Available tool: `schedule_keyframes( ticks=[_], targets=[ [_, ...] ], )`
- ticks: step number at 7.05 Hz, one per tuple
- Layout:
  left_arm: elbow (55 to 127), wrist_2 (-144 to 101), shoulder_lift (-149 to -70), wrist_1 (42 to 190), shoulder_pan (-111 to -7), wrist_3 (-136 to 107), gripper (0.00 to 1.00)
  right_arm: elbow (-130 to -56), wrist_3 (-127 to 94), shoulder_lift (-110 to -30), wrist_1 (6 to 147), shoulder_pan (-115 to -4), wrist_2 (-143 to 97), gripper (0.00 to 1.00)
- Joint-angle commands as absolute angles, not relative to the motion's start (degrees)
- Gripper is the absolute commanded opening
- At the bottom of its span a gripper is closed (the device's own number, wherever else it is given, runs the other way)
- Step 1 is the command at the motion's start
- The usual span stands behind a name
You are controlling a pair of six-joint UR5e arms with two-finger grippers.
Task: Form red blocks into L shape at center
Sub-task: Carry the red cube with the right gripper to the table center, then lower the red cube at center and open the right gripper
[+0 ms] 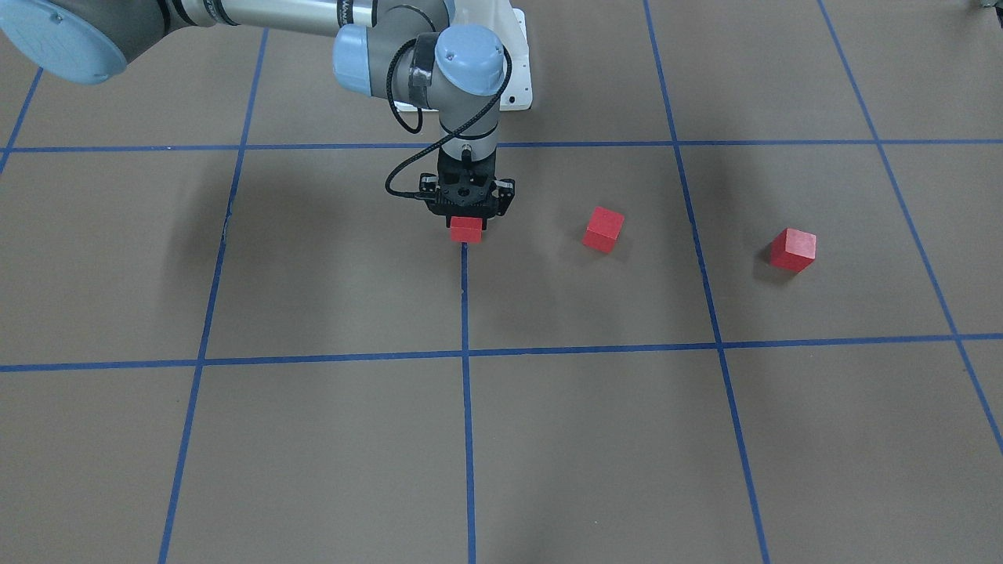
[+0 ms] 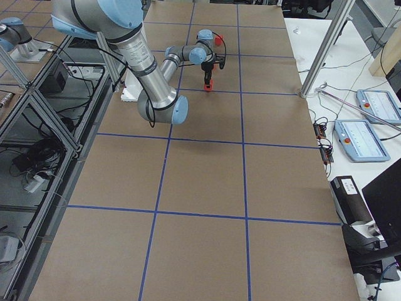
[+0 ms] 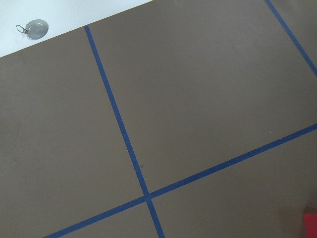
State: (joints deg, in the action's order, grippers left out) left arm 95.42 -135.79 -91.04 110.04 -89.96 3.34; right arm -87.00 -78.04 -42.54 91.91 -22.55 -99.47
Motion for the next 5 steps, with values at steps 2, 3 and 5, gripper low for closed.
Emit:
schedule_keyframes(
  ticks=[2,3,5],
  targets=[
    [95.2,-135.8,-91.1,110.1,-89.9,3.3,1.00,-87.1,-77.3,-43.8,88.7,-22.5,-99.4,0.02],
    [95.2,-135.8,-91.1,110.0,-89.9,3.3,1.00,-87.1,-77.3,-43.8,89.2,-22.5,-99.4,0.03],
    [95.1,-135.8,-91.1,110.0,-89.9,3.3,1.00,-86.8,-77.3,-43.8,89.3,-22.5,-99.4,0.15]
  ],
)
